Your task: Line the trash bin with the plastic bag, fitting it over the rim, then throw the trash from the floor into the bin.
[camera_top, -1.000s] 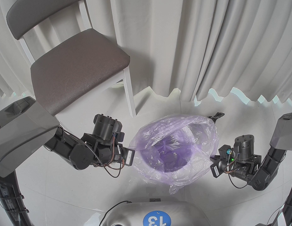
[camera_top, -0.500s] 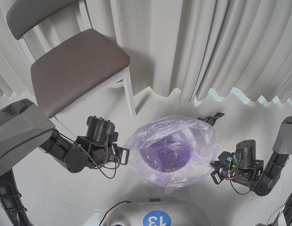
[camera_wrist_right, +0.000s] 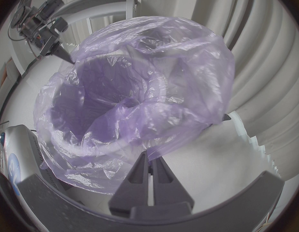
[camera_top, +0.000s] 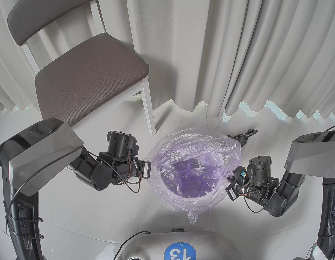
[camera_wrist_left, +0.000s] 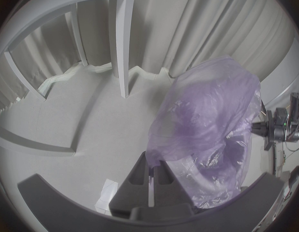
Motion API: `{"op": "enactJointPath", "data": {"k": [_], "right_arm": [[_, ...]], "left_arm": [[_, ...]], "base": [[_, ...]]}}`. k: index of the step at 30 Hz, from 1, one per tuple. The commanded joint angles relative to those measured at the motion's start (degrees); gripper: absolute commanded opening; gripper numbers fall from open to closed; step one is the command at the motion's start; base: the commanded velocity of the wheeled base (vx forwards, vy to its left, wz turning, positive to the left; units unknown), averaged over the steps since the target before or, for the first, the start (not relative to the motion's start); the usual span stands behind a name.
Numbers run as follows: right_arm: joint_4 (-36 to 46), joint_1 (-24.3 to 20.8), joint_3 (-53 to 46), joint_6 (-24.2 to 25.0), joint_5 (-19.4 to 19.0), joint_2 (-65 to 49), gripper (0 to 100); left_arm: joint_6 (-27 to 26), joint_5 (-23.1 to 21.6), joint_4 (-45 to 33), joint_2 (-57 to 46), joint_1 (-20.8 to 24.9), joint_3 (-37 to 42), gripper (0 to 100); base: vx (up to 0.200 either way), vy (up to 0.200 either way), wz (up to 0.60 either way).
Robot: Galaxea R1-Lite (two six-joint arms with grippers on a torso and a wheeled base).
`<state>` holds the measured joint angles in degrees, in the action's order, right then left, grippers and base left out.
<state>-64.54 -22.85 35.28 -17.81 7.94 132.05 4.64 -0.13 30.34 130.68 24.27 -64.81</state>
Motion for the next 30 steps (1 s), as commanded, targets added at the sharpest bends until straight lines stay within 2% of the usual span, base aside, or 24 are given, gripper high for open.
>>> {"op": "enactJointPath", "data": {"k": [1, 7, 8, 13, 17, 22, 27, 30], "right_arm": [[1.7, 0.5, 3.1, 0.0, -0.1, 2.0, 0], [2.6, 1.2, 2.4, -0.1, -0.6, -1.1, 0], [2.6, 1.2, 2.4, -0.1, -0.6, -1.1, 100], [-0.2, 1.2, -7.3, 0.1, -1.1, -7.6, 100], [-0.4, 1.2, -12.2, 0.2, -1.8, -14.2, 100], [-0.5, 1.2, -15.8, 0.8, -2.1, -19.3, 100], [-0.2, 1.1, -17.0, 2.6, -2.0, -25.4, 100], [3.6, 0.8, -15.9, 2.5, -2.0, -31.7, 100]], "left_arm": [[0.2, -0.3, -0.2, 2.4, -1.2, -3.0, 0], [0.5, -0.6, 0.0, -0.2, -0.5, -1.7, 0], [0.5, -0.6, 0.0, -0.2, -0.5, -1.7, 0], [4.7, -0.7, 0.4, -4.9, 0.6, 0.3, 0], [5.5, -0.7, 1.4, -7.6, 1.0, 2.9, 0], [5.3, -0.7, 6.3, -8.1, 1.6, 6.4, 0], [5.4, -0.1, 7.1, -8.1, 2.2, 7.9, 0], [5.5, 0.0, 7.4, -7.3, 2.2, 8.0, 0]], "base": [[0.000, 0.000, 0.00], [0.000, 0.000, 0.00], [0.000, 0.000, 0.00], [0.000, 0.000, 0.00], [0.000, 0.000, 0.00], [0.000, 0.000, 0.00], [0.000, 0.000, 0.00], [0.000, 0.000, 0.00]]}}
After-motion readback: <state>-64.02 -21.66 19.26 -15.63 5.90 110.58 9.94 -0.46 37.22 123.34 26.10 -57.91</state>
